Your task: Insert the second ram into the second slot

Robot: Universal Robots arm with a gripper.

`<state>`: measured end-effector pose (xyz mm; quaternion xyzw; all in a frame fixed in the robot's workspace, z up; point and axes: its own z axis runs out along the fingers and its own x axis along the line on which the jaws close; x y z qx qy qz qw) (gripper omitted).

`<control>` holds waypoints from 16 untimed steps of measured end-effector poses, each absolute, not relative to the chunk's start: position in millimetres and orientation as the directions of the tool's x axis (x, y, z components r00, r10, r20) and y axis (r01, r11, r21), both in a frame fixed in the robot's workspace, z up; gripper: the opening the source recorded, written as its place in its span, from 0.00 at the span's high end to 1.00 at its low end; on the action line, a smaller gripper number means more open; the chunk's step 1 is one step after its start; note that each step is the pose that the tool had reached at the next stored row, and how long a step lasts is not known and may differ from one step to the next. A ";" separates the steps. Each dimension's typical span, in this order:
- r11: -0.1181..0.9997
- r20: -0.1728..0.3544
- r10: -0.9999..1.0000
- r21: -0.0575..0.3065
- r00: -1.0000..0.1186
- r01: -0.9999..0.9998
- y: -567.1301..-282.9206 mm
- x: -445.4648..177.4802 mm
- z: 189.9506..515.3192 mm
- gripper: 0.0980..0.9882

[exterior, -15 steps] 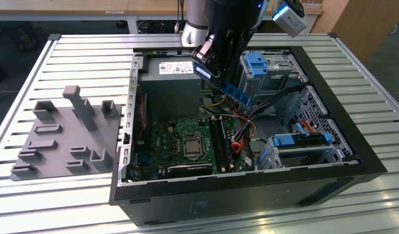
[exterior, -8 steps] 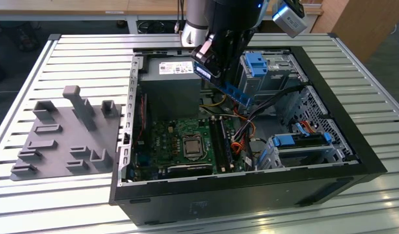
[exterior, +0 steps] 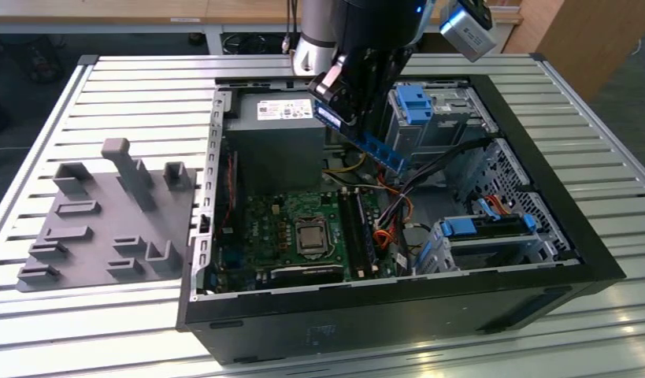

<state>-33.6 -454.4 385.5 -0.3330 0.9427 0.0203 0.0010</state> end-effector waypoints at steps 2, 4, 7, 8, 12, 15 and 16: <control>0.780 -0.015 -0.625 0.038 -0.781 -0.625 -454.4 -33.7 385.4 0.96; 0.783 -0.015 -0.621 0.038 -0.783 -0.621 -454.4 -33.6 385.5 0.96; 0.786 -0.015 -0.617 0.038 -0.787 -0.617 -454.4 -33.7 385.5 0.96; 0.787 -0.015 -0.615 0.038 -0.788 -0.615 -454.4 -33.6 385.5 0.96; 0.792 -0.015 -0.609 0.038 -0.793 -0.609 -454.4 -33.6 385.5 0.96; 0.796 -0.015 -0.604 0.038 -0.797 -0.604 -454.3 -33.7 385.4 0.96; 0.797 -0.015 -0.602 0.038 -0.798 -0.602 -454.4 -33.6 385.4 0.96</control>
